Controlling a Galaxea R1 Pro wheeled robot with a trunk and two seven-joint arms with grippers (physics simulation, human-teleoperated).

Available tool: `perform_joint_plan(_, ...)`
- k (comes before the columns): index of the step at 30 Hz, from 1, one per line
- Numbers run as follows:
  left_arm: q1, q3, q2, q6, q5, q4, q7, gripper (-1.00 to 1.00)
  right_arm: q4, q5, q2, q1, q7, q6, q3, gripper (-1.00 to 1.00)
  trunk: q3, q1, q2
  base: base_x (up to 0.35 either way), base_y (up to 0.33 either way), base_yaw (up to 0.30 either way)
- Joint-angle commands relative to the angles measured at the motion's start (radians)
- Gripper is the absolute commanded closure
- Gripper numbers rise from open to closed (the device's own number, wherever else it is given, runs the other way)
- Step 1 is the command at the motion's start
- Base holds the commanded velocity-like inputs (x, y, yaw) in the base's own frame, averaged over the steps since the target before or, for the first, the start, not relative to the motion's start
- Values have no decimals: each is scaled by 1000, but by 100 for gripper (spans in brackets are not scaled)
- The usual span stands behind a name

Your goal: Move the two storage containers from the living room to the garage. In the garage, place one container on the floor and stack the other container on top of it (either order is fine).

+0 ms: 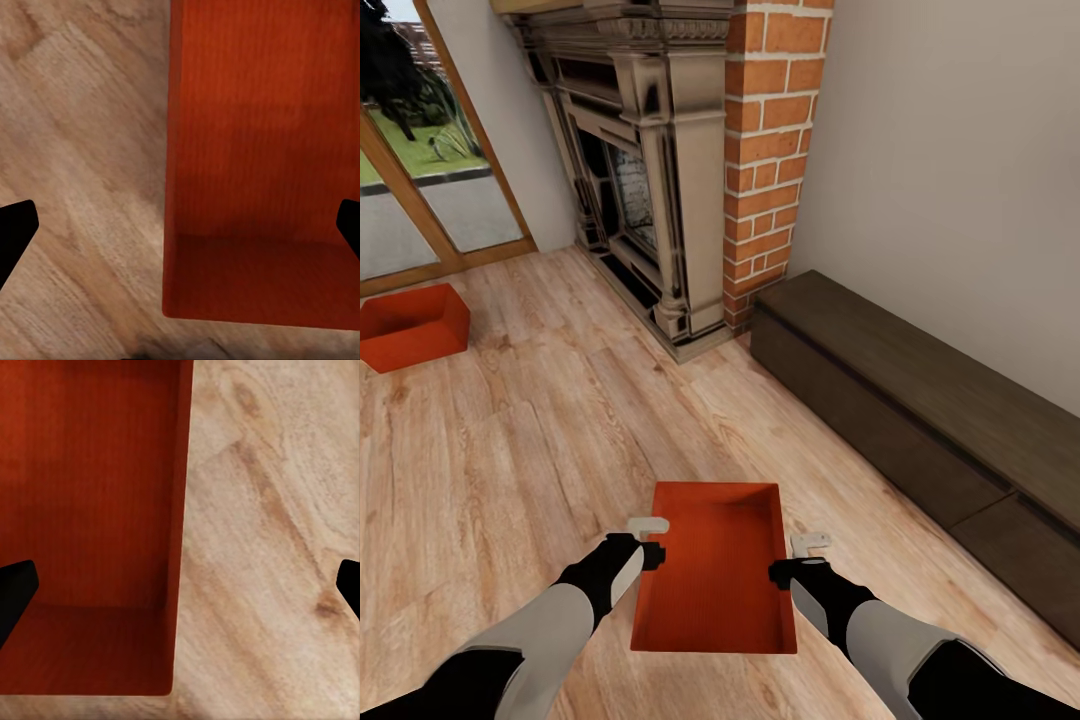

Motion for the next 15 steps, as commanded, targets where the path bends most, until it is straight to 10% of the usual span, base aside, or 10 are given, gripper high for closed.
perform_joint_plan(1,0,-1,-1,5,3,-2,2,-100,-2,-6,0,0,-6,6,8,-100,-4,4,-8,0,0,0)
perform_joint_plan(15,0,0,1,13,4,0,-12,-100,-3,-6,0,0,-6,6,8,-100,-48,58,-106,0,0,0)
